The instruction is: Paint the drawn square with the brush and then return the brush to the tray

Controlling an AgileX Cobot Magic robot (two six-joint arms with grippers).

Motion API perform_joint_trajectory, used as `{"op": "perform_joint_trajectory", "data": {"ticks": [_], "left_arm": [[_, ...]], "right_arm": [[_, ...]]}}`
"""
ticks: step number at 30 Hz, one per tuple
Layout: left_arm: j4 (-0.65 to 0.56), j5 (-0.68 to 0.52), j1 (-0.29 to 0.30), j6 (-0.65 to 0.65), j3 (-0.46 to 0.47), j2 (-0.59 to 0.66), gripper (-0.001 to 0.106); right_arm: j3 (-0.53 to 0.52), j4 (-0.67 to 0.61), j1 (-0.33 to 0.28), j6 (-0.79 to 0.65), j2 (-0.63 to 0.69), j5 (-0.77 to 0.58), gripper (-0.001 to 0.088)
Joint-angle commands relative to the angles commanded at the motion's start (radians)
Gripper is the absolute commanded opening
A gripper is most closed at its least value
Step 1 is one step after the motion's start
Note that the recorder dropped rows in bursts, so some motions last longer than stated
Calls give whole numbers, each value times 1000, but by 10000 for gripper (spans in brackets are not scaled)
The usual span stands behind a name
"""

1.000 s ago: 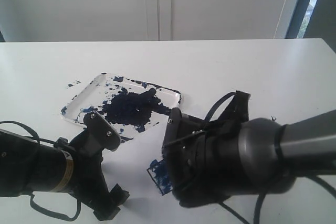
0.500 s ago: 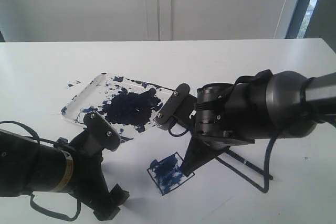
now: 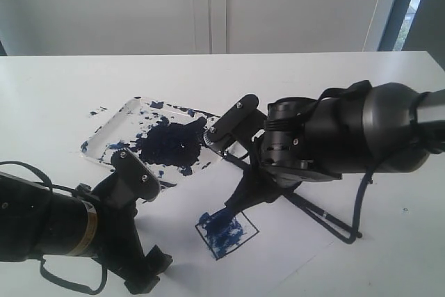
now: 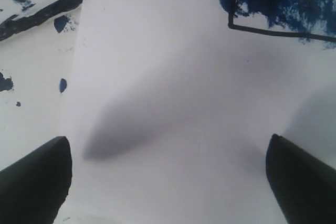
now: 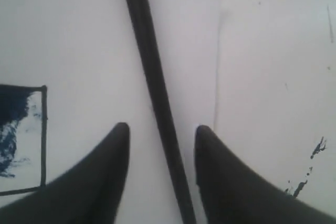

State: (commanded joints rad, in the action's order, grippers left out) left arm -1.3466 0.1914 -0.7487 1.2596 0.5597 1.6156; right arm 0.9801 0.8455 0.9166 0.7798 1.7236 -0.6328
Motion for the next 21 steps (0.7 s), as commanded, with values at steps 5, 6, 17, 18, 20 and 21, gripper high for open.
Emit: {"op": "perform_joint_trajectory", "data": {"ticks": [5, 6, 17, 18, 20, 21], "left_arm": [[0, 0, 0, 0, 0, 0, 1051], [0, 0, 0, 0, 0, 0, 1051], [0, 3, 0, 5, 0, 0, 1051], [0, 2, 0, 7, 0, 0, 1051], [0, 2, 0, 7, 0, 0, 1051], [0, 2, 0, 7, 0, 0, 1051]], "right_arm": [[-36, 41, 0, 6, 2, -59, 571], [-50, 43, 0, 6, 2, -59, 555], [-148, 86, -78, 122, 14, 96, 525], [-153, 80, -92, 128, 14, 119, 516], [-167, 63, -111, 133, 14, 175, 498], [-177, 55, -118, 139, 14, 214, 488]]}}
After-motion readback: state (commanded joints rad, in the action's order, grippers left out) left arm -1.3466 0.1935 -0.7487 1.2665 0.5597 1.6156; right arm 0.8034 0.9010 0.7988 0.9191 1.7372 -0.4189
